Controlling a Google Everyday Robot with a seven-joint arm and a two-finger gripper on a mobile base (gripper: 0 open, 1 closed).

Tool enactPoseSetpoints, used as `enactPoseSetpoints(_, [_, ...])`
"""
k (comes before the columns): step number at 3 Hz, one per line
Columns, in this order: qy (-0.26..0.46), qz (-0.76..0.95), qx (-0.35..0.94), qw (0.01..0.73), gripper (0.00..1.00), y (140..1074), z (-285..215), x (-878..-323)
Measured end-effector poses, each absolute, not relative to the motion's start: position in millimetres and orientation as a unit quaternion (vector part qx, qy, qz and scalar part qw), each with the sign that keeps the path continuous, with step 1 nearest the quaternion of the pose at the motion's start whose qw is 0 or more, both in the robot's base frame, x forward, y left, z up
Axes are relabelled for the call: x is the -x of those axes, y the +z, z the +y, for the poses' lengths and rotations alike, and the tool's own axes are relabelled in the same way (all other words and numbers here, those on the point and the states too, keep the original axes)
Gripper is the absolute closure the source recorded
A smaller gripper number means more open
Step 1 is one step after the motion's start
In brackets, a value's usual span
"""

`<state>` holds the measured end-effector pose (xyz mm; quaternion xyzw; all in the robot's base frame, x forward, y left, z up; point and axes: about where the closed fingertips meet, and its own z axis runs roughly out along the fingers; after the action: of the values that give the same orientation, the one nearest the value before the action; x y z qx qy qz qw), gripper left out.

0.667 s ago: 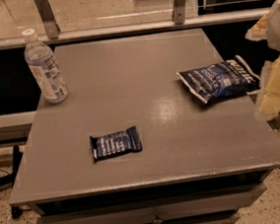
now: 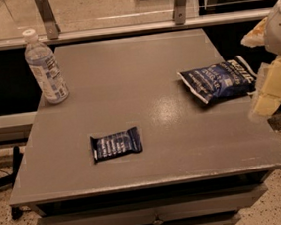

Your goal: Pick rxbar blueberry

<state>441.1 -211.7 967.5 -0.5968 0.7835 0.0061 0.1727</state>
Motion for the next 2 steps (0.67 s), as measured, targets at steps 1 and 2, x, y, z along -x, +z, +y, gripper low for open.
enactPoseSetpoints(1, [0.107, 0.783, 0.574, 0.213, 0.0, 939, -178, -439])
enactPoseSetpoints(2, [0.197, 0.761, 0.565, 0.251, 0.0, 913, -122, -429])
